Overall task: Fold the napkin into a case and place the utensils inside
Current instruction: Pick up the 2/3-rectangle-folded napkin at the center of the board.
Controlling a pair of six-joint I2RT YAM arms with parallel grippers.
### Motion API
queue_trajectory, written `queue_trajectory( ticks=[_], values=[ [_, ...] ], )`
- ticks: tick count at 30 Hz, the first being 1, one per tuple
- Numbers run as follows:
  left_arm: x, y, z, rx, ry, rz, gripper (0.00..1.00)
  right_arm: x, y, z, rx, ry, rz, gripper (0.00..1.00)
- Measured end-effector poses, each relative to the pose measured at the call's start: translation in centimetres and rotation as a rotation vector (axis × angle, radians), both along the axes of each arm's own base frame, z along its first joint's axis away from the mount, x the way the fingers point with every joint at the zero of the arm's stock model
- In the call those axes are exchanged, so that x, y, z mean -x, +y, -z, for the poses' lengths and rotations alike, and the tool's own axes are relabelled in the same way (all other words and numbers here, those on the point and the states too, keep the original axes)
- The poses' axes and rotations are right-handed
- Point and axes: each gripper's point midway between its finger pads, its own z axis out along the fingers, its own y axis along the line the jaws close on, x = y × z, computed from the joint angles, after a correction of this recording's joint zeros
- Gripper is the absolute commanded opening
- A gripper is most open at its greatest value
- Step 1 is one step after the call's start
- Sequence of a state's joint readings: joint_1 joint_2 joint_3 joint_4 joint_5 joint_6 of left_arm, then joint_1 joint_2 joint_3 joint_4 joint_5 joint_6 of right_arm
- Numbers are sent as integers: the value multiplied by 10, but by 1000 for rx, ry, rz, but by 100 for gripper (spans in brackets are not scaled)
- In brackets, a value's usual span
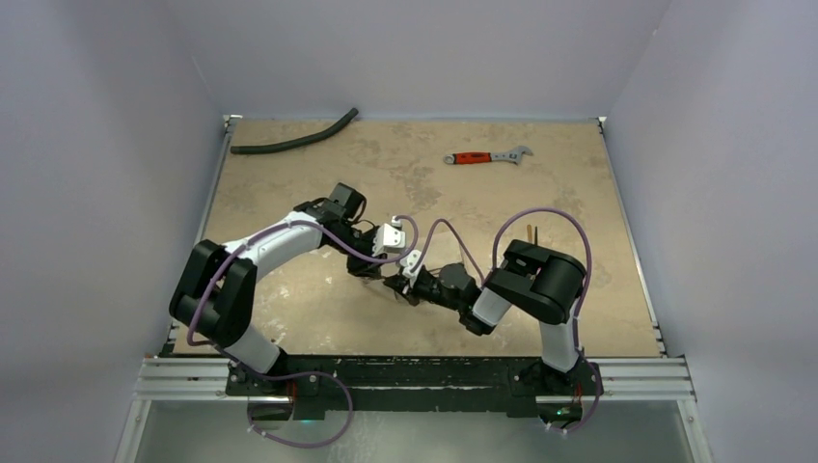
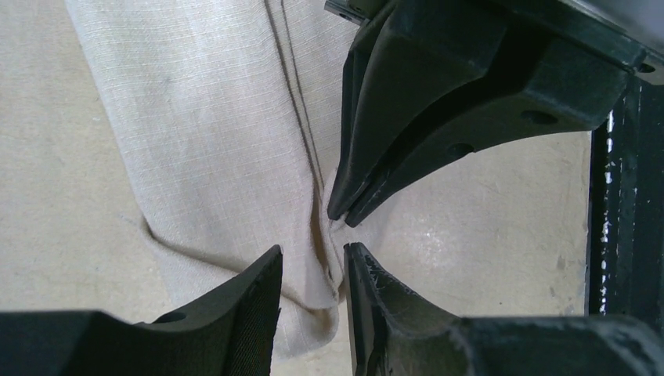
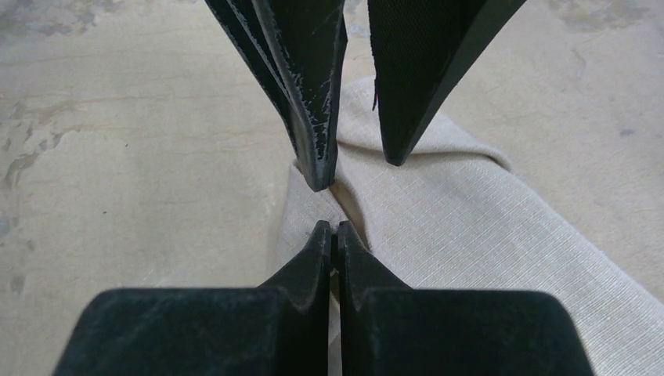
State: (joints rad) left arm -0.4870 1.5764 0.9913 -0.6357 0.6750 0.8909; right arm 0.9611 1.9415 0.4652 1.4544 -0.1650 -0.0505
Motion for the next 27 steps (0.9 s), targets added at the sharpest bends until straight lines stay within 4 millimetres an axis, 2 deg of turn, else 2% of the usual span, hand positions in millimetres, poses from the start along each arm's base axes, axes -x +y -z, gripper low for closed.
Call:
queue_trajectory(
  ticks=[10,15,20,23,27],
  values=[
    [0,-10,13,50,0,40,35,9,-4,8,5,47,-44,0],
    [8,-7,20,53,-11,91,35,19,-5,11,6,80,-83,0],
    [20,2,29,34,-1,142,35,19,-6,10,-5,92,-86,0],
    [25,6,34,20,-4,161,35,15,-5,2,-24,76,-80,0],
    [26,13,39,16,-46,112,38,6,4,-26,-88,12,-86,0]
  ],
)
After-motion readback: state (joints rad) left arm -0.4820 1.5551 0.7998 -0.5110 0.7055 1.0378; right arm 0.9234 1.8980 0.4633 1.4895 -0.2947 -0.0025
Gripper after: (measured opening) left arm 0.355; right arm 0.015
